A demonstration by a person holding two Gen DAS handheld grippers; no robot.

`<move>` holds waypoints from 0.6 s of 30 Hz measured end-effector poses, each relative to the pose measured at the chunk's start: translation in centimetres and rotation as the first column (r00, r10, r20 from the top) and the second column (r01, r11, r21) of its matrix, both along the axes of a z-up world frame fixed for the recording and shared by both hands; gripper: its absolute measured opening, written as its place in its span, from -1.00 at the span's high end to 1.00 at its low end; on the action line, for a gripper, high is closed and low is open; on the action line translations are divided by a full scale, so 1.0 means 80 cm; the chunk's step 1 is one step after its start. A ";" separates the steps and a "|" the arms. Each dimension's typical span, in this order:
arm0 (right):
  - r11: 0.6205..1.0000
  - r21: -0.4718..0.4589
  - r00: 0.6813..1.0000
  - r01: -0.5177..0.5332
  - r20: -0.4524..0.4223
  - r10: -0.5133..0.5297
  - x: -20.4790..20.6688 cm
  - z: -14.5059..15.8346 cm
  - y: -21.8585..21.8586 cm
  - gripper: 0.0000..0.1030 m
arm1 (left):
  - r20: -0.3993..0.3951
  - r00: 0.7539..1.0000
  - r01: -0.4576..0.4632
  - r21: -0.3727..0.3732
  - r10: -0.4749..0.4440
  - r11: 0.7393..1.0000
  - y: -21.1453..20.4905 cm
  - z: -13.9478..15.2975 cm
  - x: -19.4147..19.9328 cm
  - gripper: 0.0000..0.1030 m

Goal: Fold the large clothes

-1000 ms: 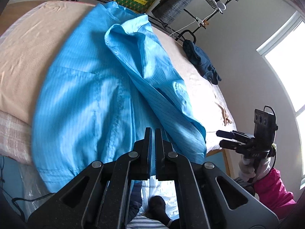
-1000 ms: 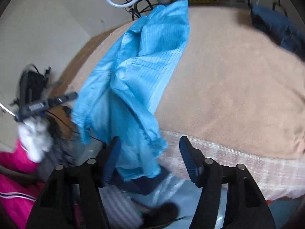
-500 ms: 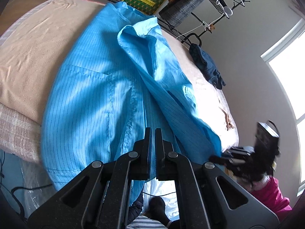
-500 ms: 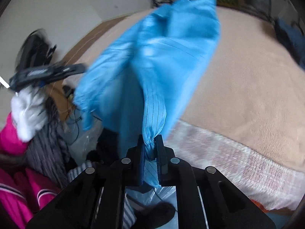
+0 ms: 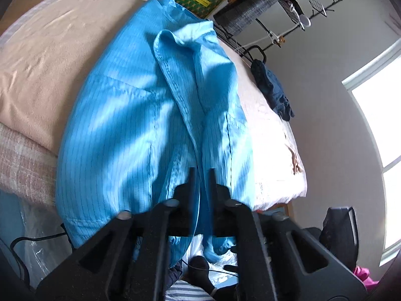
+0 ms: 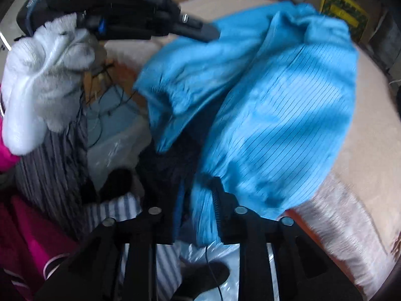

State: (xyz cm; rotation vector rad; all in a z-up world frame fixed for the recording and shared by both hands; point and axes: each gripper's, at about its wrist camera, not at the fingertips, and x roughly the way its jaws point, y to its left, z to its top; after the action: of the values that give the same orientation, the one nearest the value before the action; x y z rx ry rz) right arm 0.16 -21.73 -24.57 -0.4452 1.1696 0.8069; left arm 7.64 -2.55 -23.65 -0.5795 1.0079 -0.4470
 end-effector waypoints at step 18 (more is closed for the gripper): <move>0.933 0.292 0.966 0.210 0.087 -0.244 0.161 0.137 -0.086 0.14 | -0.059 0.985 0.167 0.033 -0.165 0.985 -0.100 -0.051 -0.036 0.36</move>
State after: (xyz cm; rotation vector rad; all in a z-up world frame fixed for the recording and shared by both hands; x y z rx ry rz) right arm 13.04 -28.57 -13.59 -0.1176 0.9541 0.7189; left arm 4.79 -10.54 -27.75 -0.4780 1.1209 -0.5600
